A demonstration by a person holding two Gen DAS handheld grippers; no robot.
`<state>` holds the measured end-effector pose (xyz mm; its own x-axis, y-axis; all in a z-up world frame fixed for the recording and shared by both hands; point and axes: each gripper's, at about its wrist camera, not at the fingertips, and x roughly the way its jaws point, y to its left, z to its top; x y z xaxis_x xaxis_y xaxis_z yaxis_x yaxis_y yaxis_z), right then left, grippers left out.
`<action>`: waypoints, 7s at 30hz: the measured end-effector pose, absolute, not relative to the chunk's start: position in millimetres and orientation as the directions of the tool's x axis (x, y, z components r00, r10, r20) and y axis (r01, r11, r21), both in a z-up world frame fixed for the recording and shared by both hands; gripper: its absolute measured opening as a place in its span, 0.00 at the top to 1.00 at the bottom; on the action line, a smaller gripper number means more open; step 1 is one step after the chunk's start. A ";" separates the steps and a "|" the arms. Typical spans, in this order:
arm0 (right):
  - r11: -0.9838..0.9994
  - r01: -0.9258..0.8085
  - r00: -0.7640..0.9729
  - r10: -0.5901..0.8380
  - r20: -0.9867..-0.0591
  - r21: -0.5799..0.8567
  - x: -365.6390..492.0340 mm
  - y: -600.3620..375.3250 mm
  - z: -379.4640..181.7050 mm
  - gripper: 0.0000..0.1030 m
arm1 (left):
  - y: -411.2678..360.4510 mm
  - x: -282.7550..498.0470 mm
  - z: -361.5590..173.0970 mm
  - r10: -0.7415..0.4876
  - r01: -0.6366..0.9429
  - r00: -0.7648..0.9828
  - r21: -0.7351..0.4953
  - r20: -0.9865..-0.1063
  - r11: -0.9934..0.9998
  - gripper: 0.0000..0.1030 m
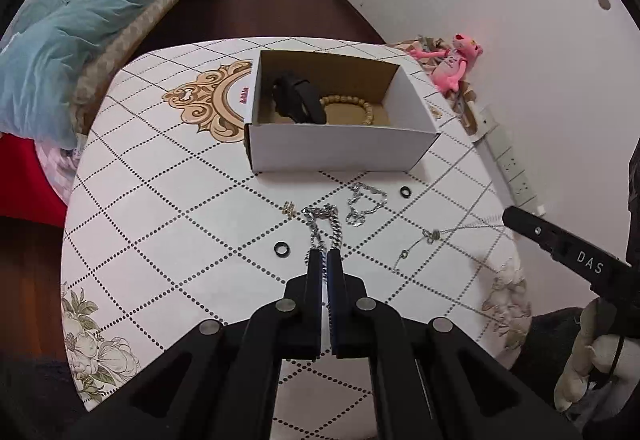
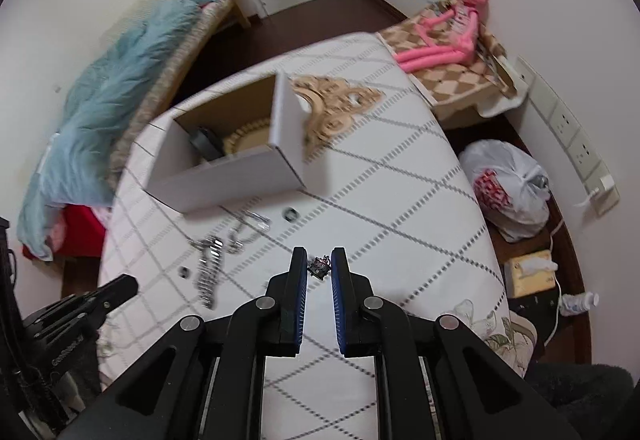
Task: Organize jewelry
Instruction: 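Grasp the thick silver chain with the left gripper while the right gripper grasps a small silver charm, then carry both items into the white box and open both grippers, then withdraw both tools and move toward the small black rings, then grasp a small black ring with the left gripper while the right gripper grasps another ring, then lower both rings into the white box and open both grippers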
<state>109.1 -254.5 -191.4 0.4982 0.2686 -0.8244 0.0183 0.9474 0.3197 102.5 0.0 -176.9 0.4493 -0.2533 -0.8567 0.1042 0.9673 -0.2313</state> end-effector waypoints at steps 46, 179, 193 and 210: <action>0.906 -0.100 0.577 0.389 -0.718 0.411 151.9 -239.7 -81.9 0.88 | 9.9 140.1 -100.0 -0.382 0.141 0.546 -0.367 -0.746 0.919 0.99; 0.971 0.045 0.360 0.205 -0.910 0.237 174.3 -224.6 -254.9 0.45 | 10.7 138.8 -244.5 -0.031 -0.029 0.430 -0.048 -0.902 0.998 0.90; 0.990 -0.077 0.446 0.138 -0.884 0.116 186.3 -174.2 -269.3 0.87 | 35.4 133.6 -237.6 0.000 -0.073 0.429 -0.034 -0.903 0.997 0.90; 0.929 -0.102 0.431 0.363 -0.826 0.355 254.5 -193.4 -172.9 0.87 | 1.8 235.5 -156.5 -0.198 0.068 0.456 -0.188 -0.868 0.980 0.90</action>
<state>254.5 -193.4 -172.9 0.4312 0.3630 -0.8260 -0.1023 0.9293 0.3550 235.5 1.8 -156.5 0.4560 -0.1983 -0.8676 0.0679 0.9798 -0.1882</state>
